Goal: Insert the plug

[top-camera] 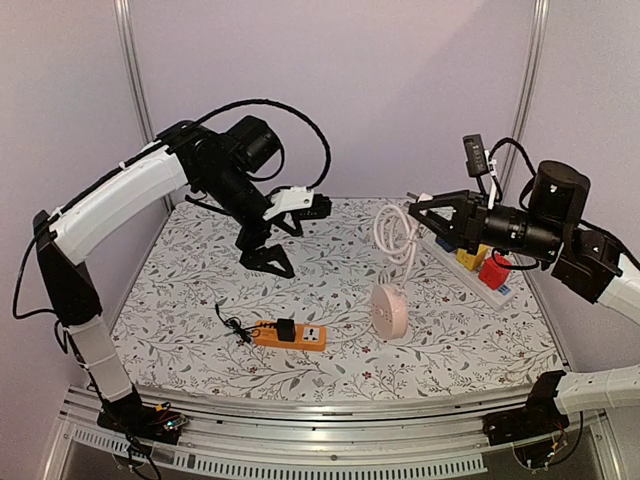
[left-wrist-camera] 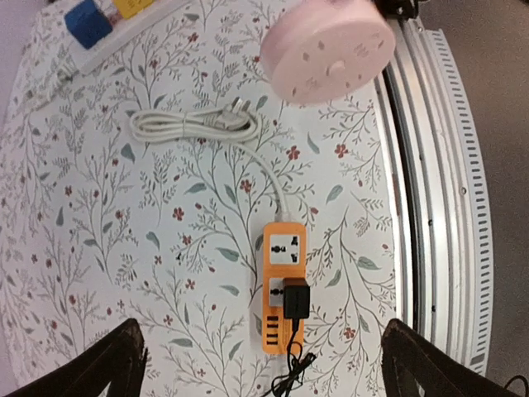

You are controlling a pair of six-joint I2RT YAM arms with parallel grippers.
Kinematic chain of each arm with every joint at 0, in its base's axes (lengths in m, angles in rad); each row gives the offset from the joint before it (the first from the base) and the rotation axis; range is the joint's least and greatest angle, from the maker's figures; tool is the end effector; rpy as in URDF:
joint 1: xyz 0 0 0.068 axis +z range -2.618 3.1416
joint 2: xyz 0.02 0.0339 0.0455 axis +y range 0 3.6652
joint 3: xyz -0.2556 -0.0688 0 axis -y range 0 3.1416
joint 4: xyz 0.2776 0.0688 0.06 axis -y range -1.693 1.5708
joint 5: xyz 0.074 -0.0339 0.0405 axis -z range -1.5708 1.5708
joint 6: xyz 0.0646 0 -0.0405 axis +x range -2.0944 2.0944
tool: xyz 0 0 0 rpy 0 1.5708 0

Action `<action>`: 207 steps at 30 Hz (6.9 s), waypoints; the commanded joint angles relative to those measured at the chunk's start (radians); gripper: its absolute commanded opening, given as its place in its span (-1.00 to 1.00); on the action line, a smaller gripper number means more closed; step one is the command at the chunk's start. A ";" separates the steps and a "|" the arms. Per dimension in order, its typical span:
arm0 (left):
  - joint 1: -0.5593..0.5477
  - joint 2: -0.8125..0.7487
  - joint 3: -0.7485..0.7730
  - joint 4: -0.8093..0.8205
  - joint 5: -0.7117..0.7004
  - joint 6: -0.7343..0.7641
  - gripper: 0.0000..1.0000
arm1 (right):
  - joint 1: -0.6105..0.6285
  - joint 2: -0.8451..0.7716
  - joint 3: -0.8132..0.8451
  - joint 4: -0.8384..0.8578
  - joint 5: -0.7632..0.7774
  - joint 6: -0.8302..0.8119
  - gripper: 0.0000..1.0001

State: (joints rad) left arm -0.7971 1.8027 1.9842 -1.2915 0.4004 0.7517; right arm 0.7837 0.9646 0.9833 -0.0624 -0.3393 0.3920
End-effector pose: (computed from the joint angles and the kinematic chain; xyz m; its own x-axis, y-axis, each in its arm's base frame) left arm 0.2617 -0.3040 0.3518 0.0753 0.8228 -0.5633 0.9971 -0.0580 0.0486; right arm 0.1871 0.2168 0.3828 -0.3729 0.1370 -0.9177 -0.8210 0.4121 0.3951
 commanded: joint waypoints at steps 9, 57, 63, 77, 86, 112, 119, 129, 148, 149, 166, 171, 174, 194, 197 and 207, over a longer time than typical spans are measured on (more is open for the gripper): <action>0.178 -0.159 -0.789 0.414 -0.207 0.088 0.99 | -0.007 -0.109 0.177 -0.405 0.306 -0.148 -1.00; -0.076 0.042 -0.887 0.542 -0.127 -0.389 0.45 | -0.016 0.148 0.403 -0.999 0.653 -0.026 -1.00; -0.074 0.044 -0.824 0.442 -0.026 -0.363 0.99 | -0.015 0.240 0.390 -1.024 0.623 -0.025 -1.00; 0.103 -0.172 -0.764 0.293 0.042 -0.188 0.99 | 0.127 0.624 0.400 -0.835 0.297 0.001 -1.00; 0.182 -0.211 -0.827 0.369 0.072 -0.215 0.99 | 0.180 0.939 0.574 -0.797 0.140 0.017 -1.00; 0.199 -0.181 -0.861 0.427 0.085 -0.238 0.99 | 0.209 1.217 0.813 -0.956 0.241 0.037 -1.00; 0.199 -0.180 -0.858 0.423 0.081 -0.238 0.99 | 0.232 1.202 0.831 -1.011 0.213 0.014 -1.00; 0.199 -0.184 -0.864 0.424 0.079 -0.238 0.99 | 0.242 1.275 0.908 -0.995 0.215 -0.007 -1.00; 0.199 -0.182 -0.863 0.424 0.068 -0.235 0.99 | 0.243 1.273 0.919 -1.077 0.250 -0.017 -1.00; 0.199 -0.182 -0.864 0.424 0.066 -0.234 0.99 | 0.243 1.283 0.925 -1.074 0.240 -0.018 -1.00; 0.199 -0.176 -0.868 0.427 0.066 -0.232 0.99 | 0.244 1.334 0.945 -1.080 0.288 0.012 -1.00; 0.199 -0.171 -0.873 0.427 0.061 -0.229 0.99 | 0.243 1.370 0.955 -1.106 0.332 0.031 -1.00; 0.199 -0.169 -0.872 0.428 0.057 -0.230 0.99 | 0.243 1.393 0.974 -1.139 0.334 0.036 -1.00; 0.242 -0.013 -0.853 0.452 0.043 -0.239 0.36 | 0.254 1.368 1.009 -1.222 0.354 0.057 -1.00; 0.240 0.012 -0.859 0.476 0.032 -0.256 0.32 | 0.253 1.364 1.009 -1.225 0.361 0.060 -1.00; 0.142 0.142 -0.888 0.497 0.101 -0.297 0.19 | 0.250 1.383 1.010 -1.180 0.351 0.057 -1.00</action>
State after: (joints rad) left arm -0.6006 1.8771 1.1240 -0.8143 0.4980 0.4744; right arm 1.0401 2.2963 2.0106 -1.2098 -0.0326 0.4446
